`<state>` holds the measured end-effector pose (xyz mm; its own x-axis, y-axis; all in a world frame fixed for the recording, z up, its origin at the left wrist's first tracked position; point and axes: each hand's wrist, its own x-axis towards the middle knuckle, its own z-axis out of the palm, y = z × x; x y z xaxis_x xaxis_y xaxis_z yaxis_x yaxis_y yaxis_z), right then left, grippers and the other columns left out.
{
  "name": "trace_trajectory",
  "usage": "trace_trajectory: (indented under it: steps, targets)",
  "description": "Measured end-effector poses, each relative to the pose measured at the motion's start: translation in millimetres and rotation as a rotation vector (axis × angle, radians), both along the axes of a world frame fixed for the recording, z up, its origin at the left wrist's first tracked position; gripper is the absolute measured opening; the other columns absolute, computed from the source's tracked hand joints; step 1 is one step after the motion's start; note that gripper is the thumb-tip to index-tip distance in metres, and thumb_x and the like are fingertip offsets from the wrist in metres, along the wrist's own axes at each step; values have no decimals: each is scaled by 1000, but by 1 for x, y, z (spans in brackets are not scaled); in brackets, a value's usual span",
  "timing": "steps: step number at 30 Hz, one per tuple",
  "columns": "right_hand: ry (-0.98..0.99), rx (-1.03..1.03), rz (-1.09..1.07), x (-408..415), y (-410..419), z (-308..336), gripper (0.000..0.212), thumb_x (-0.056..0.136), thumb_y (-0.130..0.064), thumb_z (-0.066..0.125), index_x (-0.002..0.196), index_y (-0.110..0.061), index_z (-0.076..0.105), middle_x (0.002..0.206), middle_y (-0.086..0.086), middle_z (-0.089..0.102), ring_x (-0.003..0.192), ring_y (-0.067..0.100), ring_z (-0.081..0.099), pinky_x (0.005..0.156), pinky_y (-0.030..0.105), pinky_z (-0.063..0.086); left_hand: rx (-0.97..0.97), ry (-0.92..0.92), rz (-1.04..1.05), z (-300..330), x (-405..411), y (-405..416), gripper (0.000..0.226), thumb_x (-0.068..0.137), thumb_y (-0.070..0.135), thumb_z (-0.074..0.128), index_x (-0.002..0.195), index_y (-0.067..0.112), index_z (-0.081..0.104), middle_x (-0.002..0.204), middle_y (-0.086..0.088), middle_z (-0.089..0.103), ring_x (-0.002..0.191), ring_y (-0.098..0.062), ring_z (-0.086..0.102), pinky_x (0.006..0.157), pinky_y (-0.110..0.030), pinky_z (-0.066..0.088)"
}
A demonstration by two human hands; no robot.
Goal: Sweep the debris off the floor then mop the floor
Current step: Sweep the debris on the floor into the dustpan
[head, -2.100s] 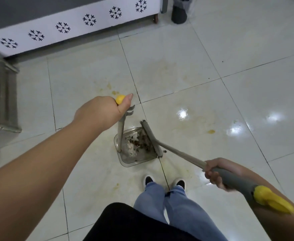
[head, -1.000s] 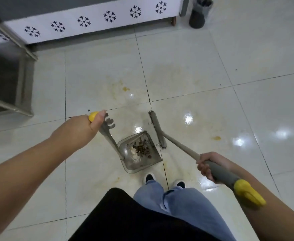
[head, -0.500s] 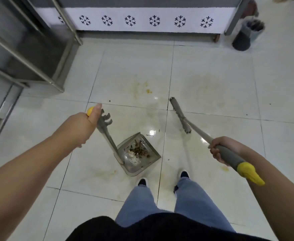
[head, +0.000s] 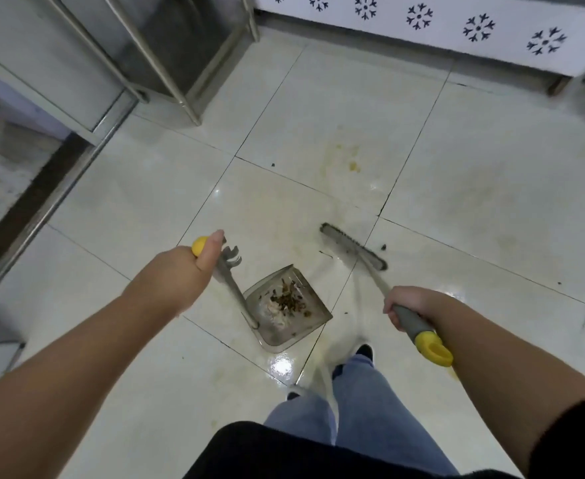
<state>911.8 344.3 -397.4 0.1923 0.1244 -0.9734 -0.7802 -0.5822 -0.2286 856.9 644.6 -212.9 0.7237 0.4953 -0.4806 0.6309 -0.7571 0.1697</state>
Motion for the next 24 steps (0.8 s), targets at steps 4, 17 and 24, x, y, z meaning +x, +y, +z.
trace_trajectory:
  steps: [4, 17, 24]
  targets:
    - [193, 95, -71, -28, 7, 0, 22, 87, -3, 46, 66, -9, 43, 46, 5, 44, 45, 14, 41, 46, 20, 39, -41, -40, 136, -5, -18, 12, 69, 83, 71, 15, 57, 15, 45, 54, -11, 51, 43, -26, 50, 51, -27, 39]
    - [86, 262, -377, -64, 18, 87, 16, 93, -1, 38, 99, -15, 45, 40, 3, 45, 25, 9, 41, 27, 12, 38, -129, -100, 59, -10, -106, 42, 74, 84, 71, 16, 51, 9, 43, 49, -9, 51, 46, -23, 52, 51, -26, 37]
    - [102, 124, -456, -85, 24, 87, 25, 93, -4, 38, 69, -8, 42, 36, 4, 45, 24, 10, 44, 30, 12, 41, -75, -97, 77, -7, -132, 46, 76, 86, 69, 13, 51, 8, 43, 52, -10, 52, 52, -24, 53, 56, -29, 38]
